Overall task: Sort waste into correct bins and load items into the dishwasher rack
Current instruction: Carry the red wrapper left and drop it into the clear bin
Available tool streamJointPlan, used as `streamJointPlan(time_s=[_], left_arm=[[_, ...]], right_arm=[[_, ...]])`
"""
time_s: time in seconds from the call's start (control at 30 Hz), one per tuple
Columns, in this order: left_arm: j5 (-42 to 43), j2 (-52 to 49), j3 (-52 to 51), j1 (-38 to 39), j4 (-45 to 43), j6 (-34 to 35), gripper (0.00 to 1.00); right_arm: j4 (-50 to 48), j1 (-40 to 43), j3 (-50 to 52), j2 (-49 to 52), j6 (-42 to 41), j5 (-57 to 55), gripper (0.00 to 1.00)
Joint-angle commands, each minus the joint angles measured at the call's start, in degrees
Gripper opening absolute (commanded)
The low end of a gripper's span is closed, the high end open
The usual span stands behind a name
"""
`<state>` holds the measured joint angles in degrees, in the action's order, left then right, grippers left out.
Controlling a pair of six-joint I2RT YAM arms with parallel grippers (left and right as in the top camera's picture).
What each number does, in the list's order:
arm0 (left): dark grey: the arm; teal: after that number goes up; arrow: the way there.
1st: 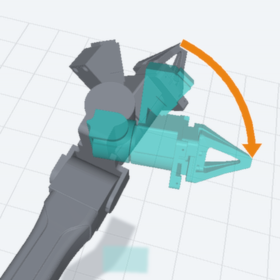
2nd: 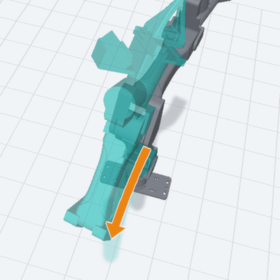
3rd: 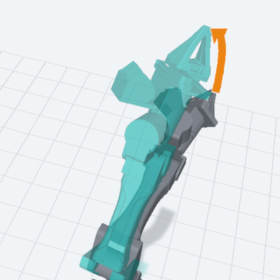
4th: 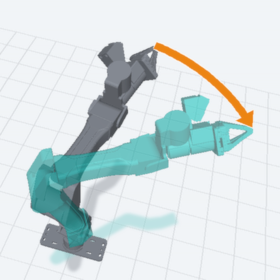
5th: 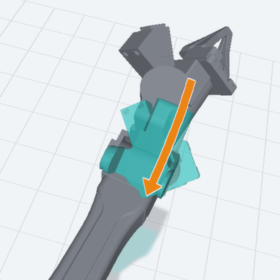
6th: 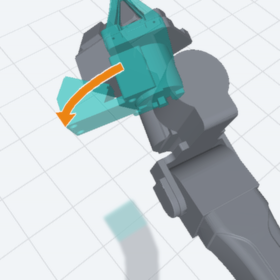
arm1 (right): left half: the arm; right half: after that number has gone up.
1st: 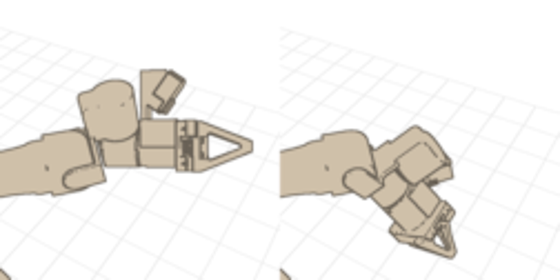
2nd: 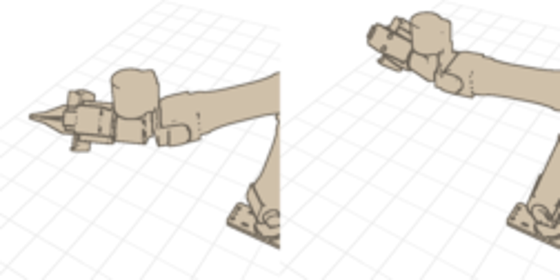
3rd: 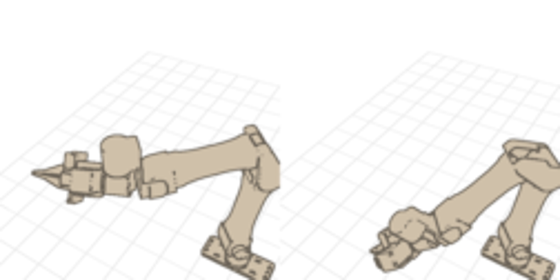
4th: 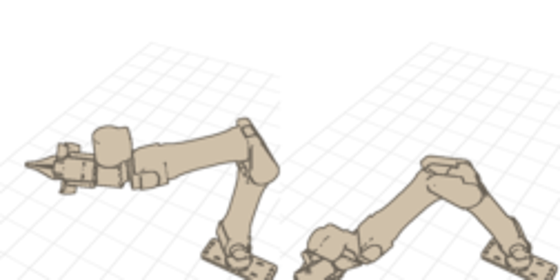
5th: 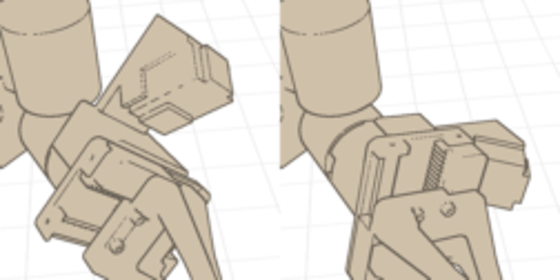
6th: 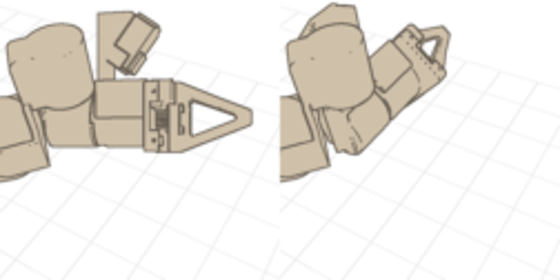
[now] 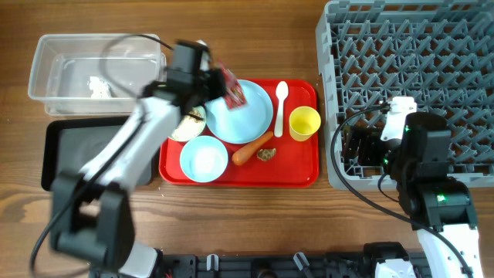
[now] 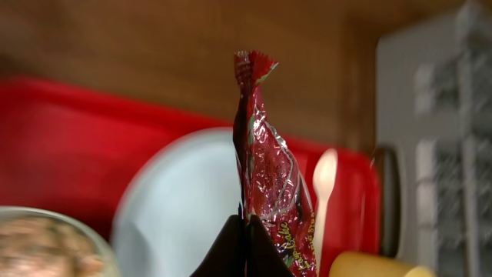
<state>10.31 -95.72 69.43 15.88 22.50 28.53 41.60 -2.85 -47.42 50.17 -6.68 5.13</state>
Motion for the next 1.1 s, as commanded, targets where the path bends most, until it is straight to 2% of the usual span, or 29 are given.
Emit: streamJointPlan(time_s=[0.0, 0.17, 0.37, 0.47, 0.53, 0.57, 0.7, 0.87, 1.07], left_arm=[[-7.3, 7.34, 0.02, -6.82, 0.22, -1.6, 0.04], [-13.73, 8.24, 0.02, -14.58, 0.39, -1.57, 0.04], [-14.93, 6.03, 0.02, -22.82, -0.7, -1.55, 0.04], [-14.91, 5.18, 0.02, -24.96, -1.16, -1.55, 0.24], [-14.91, 5.11, 0.02, -25.75, -1.07, -1.57, 0.31], [-14.88, 5.14, 0.02, -25.9, -1.03, -1.6, 0.39], [-10.84, 5.73, 0.02, -25.03, -0.35, -4.31, 0.51], [-9.51, 6.49, 0.02, -19.8, 5.25, -6.4, 0.51], [-10.69, 6.38, 0.0, -8.22, 11.91, -8.85, 0.5]], right_arm=[[0.0, -0.09, -1.51, 0.42, -0.94, 0.44, 1.0], [-0.02, -0.09, -1.51, 0.42, -0.94, 0.44, 1.0], [0.0, -0.09, -1.51, 0.42, -0.94, 0.44, 1.0], [0.07, -0.09, -1.53, 0.42, -0.94, 0.44, 1.0], [0.07, -0.09, -1.53, 0.42, -0.94, 0.46, 1.0], [0.02, -0.09, -1.53, 0.48, -0.96, 0.44, 1.0], [0.02, -0.09, -1.53, 0.63, -0.96, 0.46, 1.0], [0.02, -0.09, -1.53, 0.63, -0.94, 0.44, 1.0], [0.0, -0.09, -1.53, 0.63, -0.94, 0.44, 1.0]])
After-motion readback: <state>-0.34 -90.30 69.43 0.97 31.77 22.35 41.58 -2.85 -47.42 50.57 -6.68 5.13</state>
